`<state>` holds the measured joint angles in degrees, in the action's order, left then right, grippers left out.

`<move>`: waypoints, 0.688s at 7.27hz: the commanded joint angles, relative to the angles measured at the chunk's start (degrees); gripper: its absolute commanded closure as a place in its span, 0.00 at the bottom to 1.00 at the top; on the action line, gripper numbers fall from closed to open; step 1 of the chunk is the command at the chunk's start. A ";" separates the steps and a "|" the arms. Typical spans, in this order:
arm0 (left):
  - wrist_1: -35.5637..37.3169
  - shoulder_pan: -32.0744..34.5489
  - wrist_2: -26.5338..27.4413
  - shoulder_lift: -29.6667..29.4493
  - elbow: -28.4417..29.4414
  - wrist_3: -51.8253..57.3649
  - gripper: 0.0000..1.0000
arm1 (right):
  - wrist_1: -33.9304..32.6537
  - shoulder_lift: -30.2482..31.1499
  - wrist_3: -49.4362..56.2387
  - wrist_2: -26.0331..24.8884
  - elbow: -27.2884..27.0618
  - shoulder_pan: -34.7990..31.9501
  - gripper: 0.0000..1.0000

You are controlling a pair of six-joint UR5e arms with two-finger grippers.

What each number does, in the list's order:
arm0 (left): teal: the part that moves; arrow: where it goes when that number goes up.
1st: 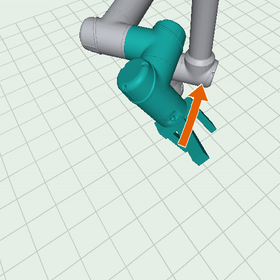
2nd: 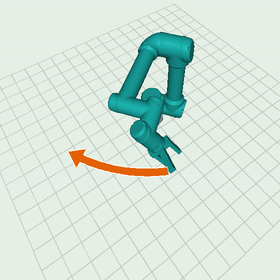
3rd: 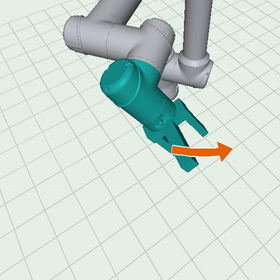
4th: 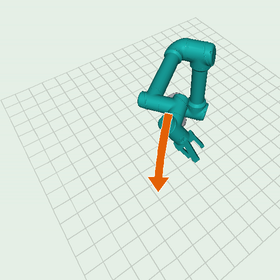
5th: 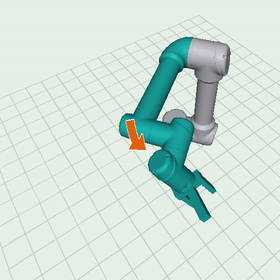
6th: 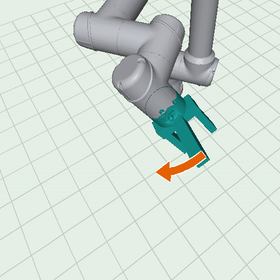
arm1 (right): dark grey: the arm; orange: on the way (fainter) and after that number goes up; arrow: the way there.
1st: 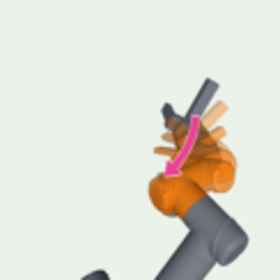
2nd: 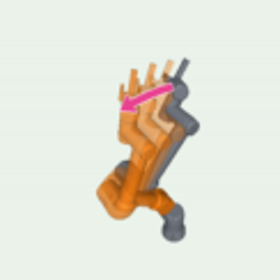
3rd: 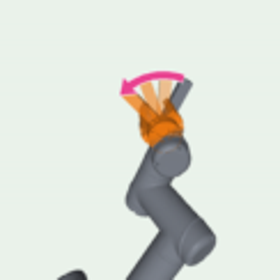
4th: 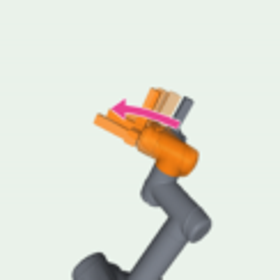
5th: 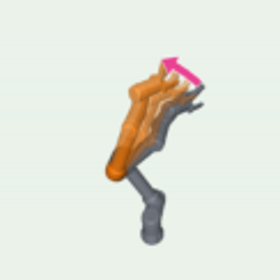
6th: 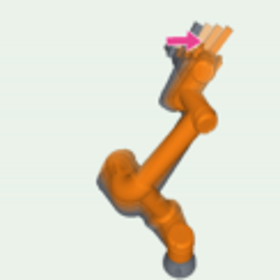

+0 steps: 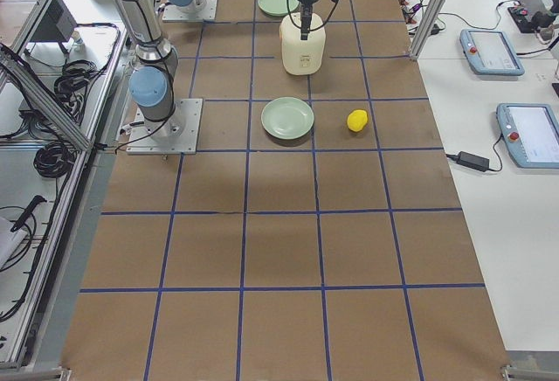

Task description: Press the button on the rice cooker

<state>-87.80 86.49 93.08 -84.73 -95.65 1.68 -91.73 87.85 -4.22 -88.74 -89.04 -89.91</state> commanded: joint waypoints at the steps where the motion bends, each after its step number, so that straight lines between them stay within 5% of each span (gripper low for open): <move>1: 0.09 0.00 0.00 0.00 0.02 -0.01 0.00 | -4.73 0.04 1.30 -0.47 -0.69 -0.09 0.01; 4: 0.09 0.00 0.00 0.00 0.02 -0.01 0.00 | -4.69 0.04 0.27 -1.53 -0.70 -0.27 0.03; 5: 0.00 0.00 0.00 0.00 0.02 -0.01 0.00 | -4.77 -0.13 0.35 -1.09 -0.70 -0.27 0.43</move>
<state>-87.73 86.48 93.08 -84.73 -95.63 1.67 -96.38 87.85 -3.70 -90.14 -89.72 -90.13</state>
